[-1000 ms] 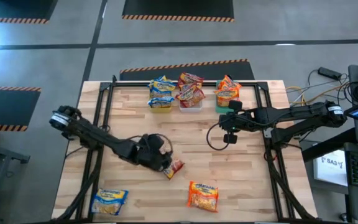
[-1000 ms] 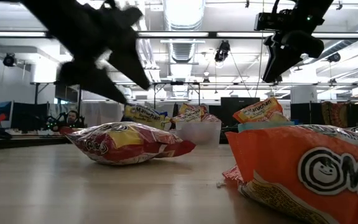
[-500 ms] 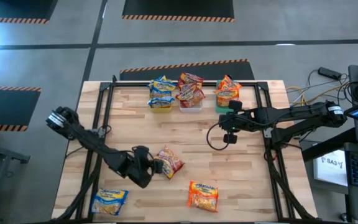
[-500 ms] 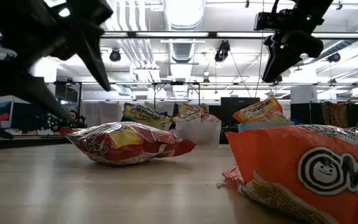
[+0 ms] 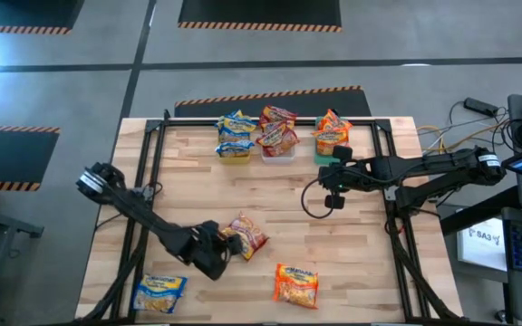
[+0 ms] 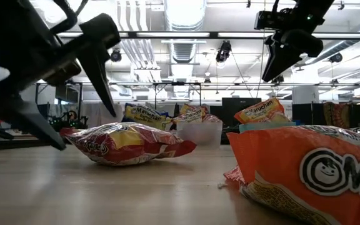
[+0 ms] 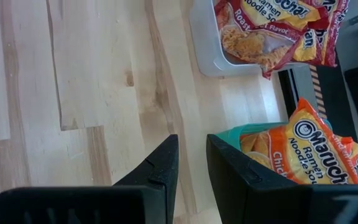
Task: Sort Maruchan noodles
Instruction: Put the red noodle pack into the white bin
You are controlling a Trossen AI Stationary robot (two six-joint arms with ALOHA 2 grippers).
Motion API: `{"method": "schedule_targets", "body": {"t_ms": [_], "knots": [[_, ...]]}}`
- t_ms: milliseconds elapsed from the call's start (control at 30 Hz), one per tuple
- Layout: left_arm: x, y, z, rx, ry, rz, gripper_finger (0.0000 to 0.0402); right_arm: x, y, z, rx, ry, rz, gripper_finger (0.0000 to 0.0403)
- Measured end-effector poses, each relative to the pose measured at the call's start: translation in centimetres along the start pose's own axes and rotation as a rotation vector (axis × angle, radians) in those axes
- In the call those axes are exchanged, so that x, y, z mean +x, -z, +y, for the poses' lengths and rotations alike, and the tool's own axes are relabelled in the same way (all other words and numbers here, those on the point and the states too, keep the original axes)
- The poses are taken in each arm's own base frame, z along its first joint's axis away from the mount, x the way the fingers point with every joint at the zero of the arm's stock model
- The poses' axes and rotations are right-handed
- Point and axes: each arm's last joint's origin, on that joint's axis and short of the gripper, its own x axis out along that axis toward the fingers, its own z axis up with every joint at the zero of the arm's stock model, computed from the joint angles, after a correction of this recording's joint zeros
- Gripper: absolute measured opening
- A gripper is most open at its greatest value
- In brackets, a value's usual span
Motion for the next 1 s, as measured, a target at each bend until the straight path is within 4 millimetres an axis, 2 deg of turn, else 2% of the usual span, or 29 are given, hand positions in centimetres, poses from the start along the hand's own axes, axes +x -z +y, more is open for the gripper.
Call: {"method": "schedule_targets", "body": {"t_ms": [267,467,633,800,1000], "knots": [[2.7,0.4,0.5,-0.027,0.067,-0.116,0.0308,0.0,0.0,0.0,0.001,0.000,-0.001,0.0073],[3.7,0.5,0.7,-0.046,0.126,-0.200,0.0308,0.0,0.0,0.0,0.002,0.000,-0.005,0.0073],[4.3,0.2,1.0,0.057,0.135,-0.285,0.0304,0.0,-0.1,0.0,0.003,0.000,-0.005,0.0073],[4.6,-0.3,1.0,0.183,0.096,-0.316,0.0267,0.0,-0.1,0.0,0.004,0.000,-0.006,0.0073],[4.8,-0.9,0.6,0.313,0.068,-0.330,0.0191,0.0,-0.1,0.0,0.004,0.000,-0.009,0.0073]]}}
